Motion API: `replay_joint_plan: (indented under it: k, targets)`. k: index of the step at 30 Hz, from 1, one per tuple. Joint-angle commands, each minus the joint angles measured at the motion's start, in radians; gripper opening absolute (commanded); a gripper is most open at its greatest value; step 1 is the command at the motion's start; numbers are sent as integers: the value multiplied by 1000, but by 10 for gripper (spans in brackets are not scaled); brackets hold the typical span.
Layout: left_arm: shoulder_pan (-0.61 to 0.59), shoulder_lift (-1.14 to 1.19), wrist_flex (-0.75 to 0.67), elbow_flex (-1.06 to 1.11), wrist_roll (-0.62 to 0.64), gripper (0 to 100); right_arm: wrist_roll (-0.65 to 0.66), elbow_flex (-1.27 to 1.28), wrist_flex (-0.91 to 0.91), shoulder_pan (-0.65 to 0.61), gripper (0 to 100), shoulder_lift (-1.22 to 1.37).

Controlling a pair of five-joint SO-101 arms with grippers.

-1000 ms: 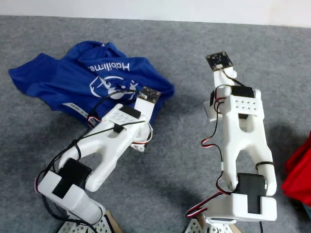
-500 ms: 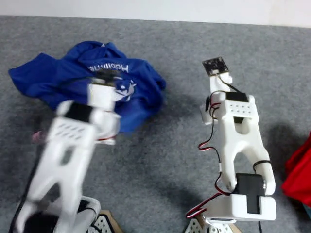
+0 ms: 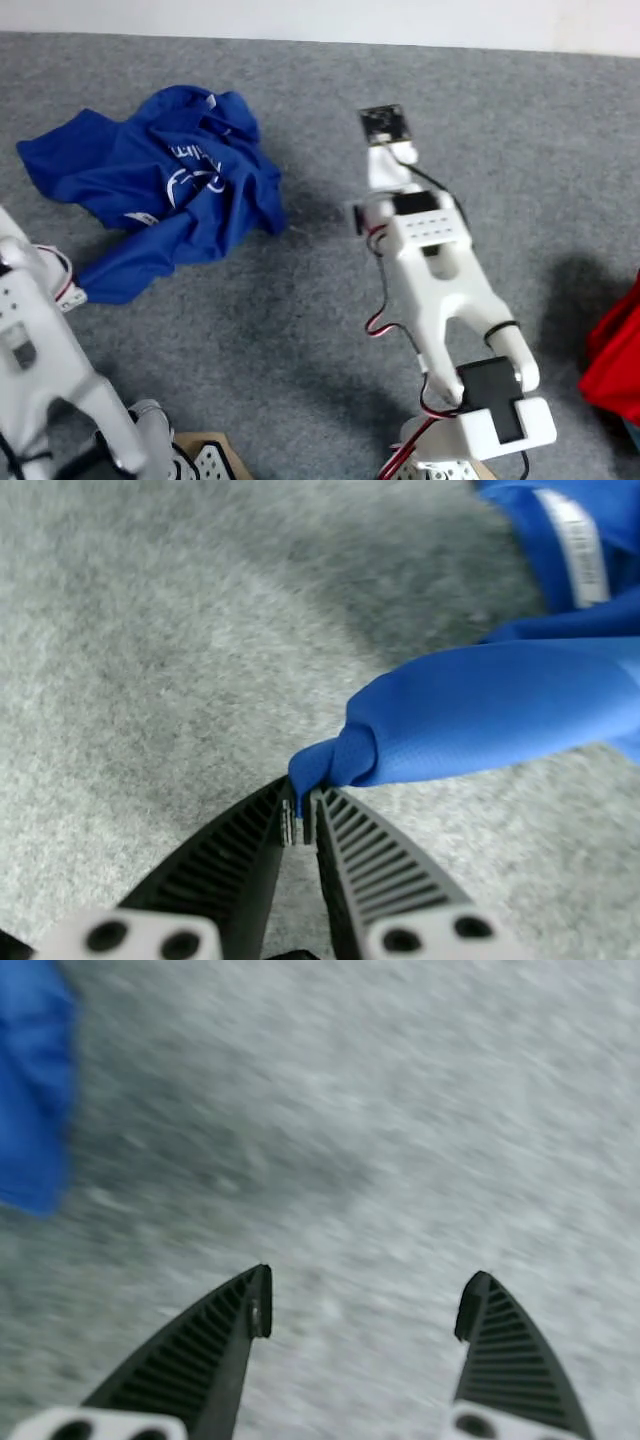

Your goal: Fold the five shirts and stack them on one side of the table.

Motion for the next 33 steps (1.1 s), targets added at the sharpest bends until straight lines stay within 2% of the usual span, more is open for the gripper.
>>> replay_joint_plan:
  k: [1, 7, 15, 33]
  targets:
    - [-65, 76, -69, -18, -8, 7, -51, -10, -79, -94, 296, 36]
    - [-139, 159, -163, -19, 11, 6, -49, -70, -185, -239, 296, 222]
    - [-171, 171, -236, -19, 35, 6, -49, -182, -183, -317, 296, 291]
    - [-170, 173, -236, -10, 35, 6, -51, -229, -185, -453, 296, 286]
